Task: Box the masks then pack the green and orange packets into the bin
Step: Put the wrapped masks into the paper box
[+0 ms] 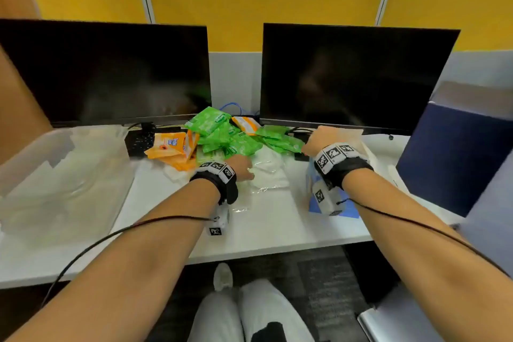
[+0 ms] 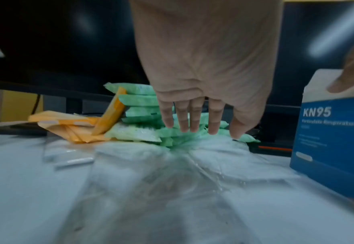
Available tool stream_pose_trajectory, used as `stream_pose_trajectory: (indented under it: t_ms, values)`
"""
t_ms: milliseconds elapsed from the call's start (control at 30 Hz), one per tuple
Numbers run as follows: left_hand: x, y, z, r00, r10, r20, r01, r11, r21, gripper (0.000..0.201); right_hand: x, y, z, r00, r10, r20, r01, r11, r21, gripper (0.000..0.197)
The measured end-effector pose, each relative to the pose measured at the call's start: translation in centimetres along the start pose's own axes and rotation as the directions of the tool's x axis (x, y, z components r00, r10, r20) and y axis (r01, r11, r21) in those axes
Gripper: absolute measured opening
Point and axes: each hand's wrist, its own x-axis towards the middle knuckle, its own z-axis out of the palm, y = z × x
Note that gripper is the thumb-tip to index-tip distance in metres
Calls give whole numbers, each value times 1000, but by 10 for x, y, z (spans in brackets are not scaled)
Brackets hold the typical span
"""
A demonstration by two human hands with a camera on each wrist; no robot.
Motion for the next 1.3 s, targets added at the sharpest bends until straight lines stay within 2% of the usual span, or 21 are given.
stream_pose_trajectory:
  t_ms: [67,133,267,367,433,533,600,667,733,800,833,900,967,1033,1067,1100,1167,1233,1300]
  values:
    - [8,3,6,1000,-16,9,17,997,-77,52,0,8,1,986,-56,156,55,998,9,21]
    - [18,5,19,1000,-17,21,20,989,-149,63,3,10,7,949,-38,312,34,999,17,21]
    - [34,9,48,990,-52,130,74,983,-167,90,6,-5,11,916,-139,377,113,990,89,14]
    - [41,6,56,986,-101,131,120,982,-147,104,12,-17,14,882,-210,421,196,978,76,15]
    - [45,-2,66,987,-129,94,141,980,-138,105,16,-21,15,876,-238,419,211,971,112,14]
    - [45,-14,82,991,-129,21,131,981,-144,93,23,-20,16,894,-226,387,154,966,208,25]
    - [42,-19,82,996,-94,12,94,974,-207,79,28,-22,13,945,-209,252,146,958,247,27]
    - [38,-24,79,999,-36,-16,29,946,-324,63,31,-31,9,977,-213,-13,207,930,304,34]
    - [36,-31,79,995,2,-99,-46,897,-439,49,29,-46,5,923,-296,-245,374,837,399,29]
    - [34,-36,82,981,-36,-190,-77,829,-555,39,20,-62,2,870,-397,-293,493,714,496,19]
    - [31,-37,83,967,-95,-235,-75,779,-623,35,15,-69,4,860,-448,-246,506,683,526,17]
    - [25,-38,84,931,-219,-294,-97,625,-774,26,8,-77,11,846,-522,-109,496,695,521,20]
    - [21,-37,81,913,-274,-304,-159,448,-880,19,8,-78,20,837,-546,-29,490,725,484,31]
    - [18,-37,71,908,-304,-289,-181,338,-924,16,9,-73,20,826,-563,6,493,729,475,46]
    - [18,-37,64,899,-324,-295,-181,340,-923,17,10,-69,17,825,-565,3,493,722,487,52]
    - [17,-37,54,881,-343,-326,-185,386,-904,20,11,-63,13,827,-562,-2,485,713,506,56]
    - [15,-34,31,825,-343,-450,-228,526,-819,21,13,-51,4,824,-566,1,478,697,535,61]
    - [8,-23,1,770,-272,-578,-307,636,-708,17,12,-42,-6,820,-572,-26,498,690,525,63]
    - [1,-7,-30,710,-160,-685,-408,699,-587,15,10,-35,-16,826,-557,-89,520,691,502,57]
